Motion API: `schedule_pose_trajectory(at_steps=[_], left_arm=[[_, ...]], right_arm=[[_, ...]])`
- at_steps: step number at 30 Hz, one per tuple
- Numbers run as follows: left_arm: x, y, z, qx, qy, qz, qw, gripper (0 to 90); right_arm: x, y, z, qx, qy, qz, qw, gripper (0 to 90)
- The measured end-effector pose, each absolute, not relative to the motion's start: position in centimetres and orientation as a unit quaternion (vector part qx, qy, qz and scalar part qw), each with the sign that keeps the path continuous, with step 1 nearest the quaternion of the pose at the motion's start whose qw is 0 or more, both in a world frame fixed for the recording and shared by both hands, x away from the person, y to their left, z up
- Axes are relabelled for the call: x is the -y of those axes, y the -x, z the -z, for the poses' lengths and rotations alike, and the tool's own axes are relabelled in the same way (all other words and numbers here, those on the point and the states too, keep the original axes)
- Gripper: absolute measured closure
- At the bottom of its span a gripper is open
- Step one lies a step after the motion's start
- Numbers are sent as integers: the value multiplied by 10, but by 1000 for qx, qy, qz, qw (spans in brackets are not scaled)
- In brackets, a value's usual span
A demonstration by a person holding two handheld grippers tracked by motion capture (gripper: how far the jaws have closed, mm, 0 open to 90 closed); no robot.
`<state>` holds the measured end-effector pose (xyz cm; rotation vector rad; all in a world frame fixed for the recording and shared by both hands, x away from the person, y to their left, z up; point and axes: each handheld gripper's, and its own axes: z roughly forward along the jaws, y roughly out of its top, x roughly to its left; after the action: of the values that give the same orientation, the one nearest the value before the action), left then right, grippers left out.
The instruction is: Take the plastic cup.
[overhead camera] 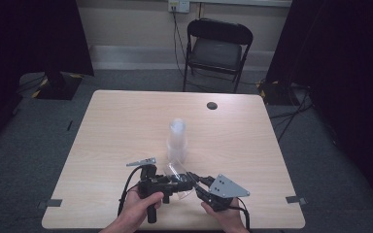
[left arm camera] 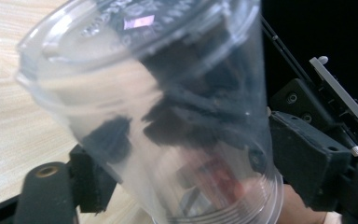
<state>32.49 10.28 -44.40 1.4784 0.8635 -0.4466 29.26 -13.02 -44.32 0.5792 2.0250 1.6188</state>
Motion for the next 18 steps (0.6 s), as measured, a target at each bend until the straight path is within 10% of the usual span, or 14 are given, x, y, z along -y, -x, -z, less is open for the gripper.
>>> schedule_pose_trajectory(at_steps=[18], left_arm=[[-107, -326, 439, -354, -660, 167, 641, 153]], right_arm=[[137, -296, 441, -729, -230, -598, 240, 877]])
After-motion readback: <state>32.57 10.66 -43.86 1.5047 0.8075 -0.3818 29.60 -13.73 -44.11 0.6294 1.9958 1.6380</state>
